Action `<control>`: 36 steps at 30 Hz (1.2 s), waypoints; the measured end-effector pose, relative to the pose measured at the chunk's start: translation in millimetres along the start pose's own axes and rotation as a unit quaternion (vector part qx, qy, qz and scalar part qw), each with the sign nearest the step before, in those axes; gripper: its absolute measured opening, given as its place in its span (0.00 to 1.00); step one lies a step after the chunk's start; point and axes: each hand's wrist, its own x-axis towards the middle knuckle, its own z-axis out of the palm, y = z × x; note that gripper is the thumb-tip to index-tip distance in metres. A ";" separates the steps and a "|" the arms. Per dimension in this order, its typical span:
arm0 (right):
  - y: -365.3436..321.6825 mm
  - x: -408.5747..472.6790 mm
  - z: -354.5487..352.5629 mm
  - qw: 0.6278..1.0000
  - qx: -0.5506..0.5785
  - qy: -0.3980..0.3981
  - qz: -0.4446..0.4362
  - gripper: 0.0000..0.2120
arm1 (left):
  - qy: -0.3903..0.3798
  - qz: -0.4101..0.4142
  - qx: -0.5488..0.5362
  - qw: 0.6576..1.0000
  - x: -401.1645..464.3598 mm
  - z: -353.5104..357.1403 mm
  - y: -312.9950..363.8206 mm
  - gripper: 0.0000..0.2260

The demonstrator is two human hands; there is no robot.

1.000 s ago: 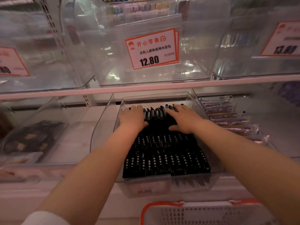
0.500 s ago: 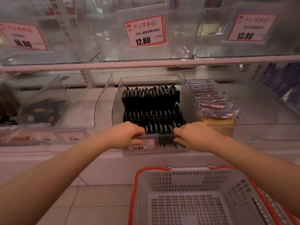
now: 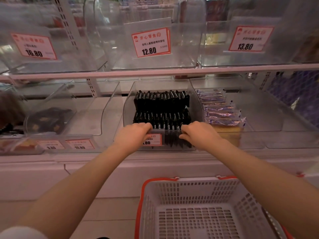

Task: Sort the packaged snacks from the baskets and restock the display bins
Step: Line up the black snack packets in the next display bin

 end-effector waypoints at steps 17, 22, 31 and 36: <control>7.2 57.0 1.0 0.977 0.142 -0.157 0.015 0.10 | -0.066 0.009 -0.205 0.977 51.1 11.8 -15.5 0.10; 7.8 77.1 12.4 0.955 0.136 -0.264 0.022 0.24 | -0.215 0.041 -0.108 0.970 84.5 23.9 -17.8 0.16; 7.0 80.4 25.9 0.989 -0.018 -0.147 -0.024 0.13 | -0.274 0.048 -0.072 0.958 87.4 34.3 -33.9 0.26; 12.9 78.8 4.3 0.959 -0.012 -0.283 -0.009 0.24 | -0.273 0.045 -0.056 0.959 85.3 32.3 -37.7 0.27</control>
